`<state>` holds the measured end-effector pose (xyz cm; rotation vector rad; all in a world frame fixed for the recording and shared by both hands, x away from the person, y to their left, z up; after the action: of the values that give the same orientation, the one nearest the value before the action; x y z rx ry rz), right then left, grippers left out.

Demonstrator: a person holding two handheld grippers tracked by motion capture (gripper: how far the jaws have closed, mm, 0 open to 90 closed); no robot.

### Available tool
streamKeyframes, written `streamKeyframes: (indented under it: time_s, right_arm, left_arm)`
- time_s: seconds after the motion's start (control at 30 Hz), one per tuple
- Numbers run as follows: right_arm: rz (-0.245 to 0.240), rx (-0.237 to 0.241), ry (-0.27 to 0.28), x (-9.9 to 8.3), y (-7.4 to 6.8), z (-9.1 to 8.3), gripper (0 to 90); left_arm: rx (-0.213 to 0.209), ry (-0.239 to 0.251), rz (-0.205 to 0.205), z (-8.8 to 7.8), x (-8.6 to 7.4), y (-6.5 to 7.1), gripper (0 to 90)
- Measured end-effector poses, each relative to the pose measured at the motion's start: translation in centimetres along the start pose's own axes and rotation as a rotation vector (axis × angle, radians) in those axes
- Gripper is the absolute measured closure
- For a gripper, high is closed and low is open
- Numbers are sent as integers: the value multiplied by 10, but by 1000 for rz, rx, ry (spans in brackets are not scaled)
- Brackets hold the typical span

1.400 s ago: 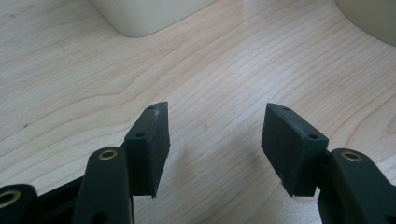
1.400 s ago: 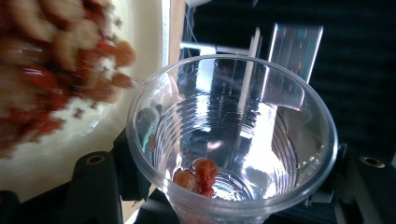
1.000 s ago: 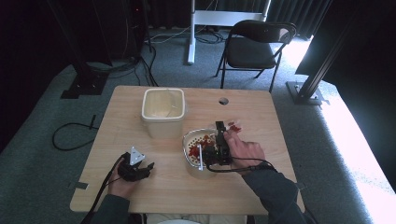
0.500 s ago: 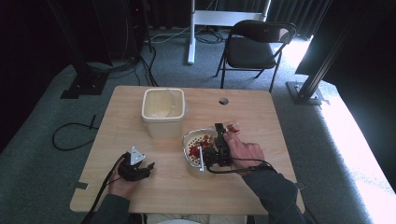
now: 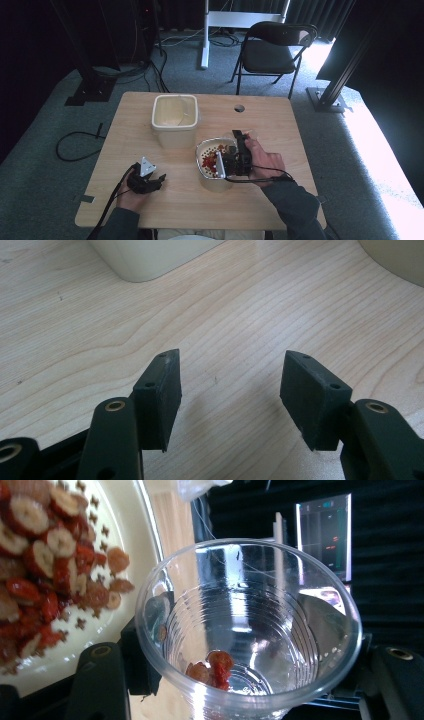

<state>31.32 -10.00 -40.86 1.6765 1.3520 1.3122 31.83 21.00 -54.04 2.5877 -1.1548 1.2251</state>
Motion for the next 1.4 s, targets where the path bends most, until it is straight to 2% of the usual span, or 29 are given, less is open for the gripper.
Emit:
streamKeyframes:
  time_s: [0.13, 0.43, 0.57, 0.6, 0.63, 0.67, 0.7, 0.77, 0.83, 0.87, 0.9, 0.93, 0.97, 1.0, 1.07, 1.1, 1.13, 1.17, 1.4]
  right_arm:
    - [154, 56, 29, -8, 11, 0, 334]
    - [427, 168, 85, -29, 32, 2, 334]
    - [589, 259, 129, -41, 42, 5, 335]
    - [589, 259, 129, -41, 42, 5, 335]
    - [661, 296, 142, -47, 46, 7, 336]
    - [661, 296, 142, -47, 46, 7, 336]
    - [686, 310, 146, -49, 48, 8, 336]
    - [793, 363, 176, -59, 54, 10, 337]
    - [868, 400, 195, -65, 60, 11, 337]
    - [890, 409, 202, -67, 61, 12, 337]
    - [890, 409, 202, -67, 61, 12, 337]
    - [946, 436, 218, -72, 65, 13, 337]
    - [980, 455, 228, -74, 67, 14, 337]
    - [980, 455, 228, -74, 67, 14, 337]
    - [1024, 479, 244, -78, 70, 15, 337]
    - [1065, 509, 259, -80, 72, 16, 338]
    - [1065, 509, 259, -80, 72, 16, 338]
    - [1089, 526, 262, -82, 73, 18, 338]
    - [1102, 551, 271, -79, 72, 22, 337]
  left_arm:
    - [0, -1, 1, 0, 0, 0, 425]
    - [0, 0, 1, 0, 0, 0, 425]
    - [1, 0, -1, 0, 0, 0, 424]
    - [1, 0, -1, 0, 0, 0, 424]
    - [1, 0, 0, 0, 0, 0, 424]
    - [1, 0, 0, 0, 0, 0, 424]
    - [1, 0, 1, 0, 0, 0, 424]
    - [1, 0, 2, 0, 0, 0, 424]
    - [1, 0, 0, 0, 0, 0, 424]
    - [1, 0, 0, 0, 0, 0, 424]
    - [1, 0, 1, 0, 0, 0, 424]
    - [0, -1, 1, 0, 0, 0, 424]
    - [1, 0, 2, 0, 0, 0, 424]
    - [2, 0, 4, 0, 0, 0, 424]
    - [2, 0, 3, 0, 0, 0, 424]
    - [1, 0, 3, 0, 0, 0, 424]
    - [2, 0, 3, 0, 0, 0, 424]
    - [2, 1, 3, 0, 0, 0, 424]
    - [2, 1, 3, 0, 0, 0, 424]
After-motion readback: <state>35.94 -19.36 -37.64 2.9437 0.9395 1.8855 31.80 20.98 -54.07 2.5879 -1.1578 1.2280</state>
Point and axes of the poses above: each handheld gripper's, and its own axes: z roughly forward along the jaws, x roughly out of its top, y roughly to its right, the point moved 1 cm from there along z, roughly forward along the jaws, and after that the axes turned 11 degrees about z, right-handed, at the moved point
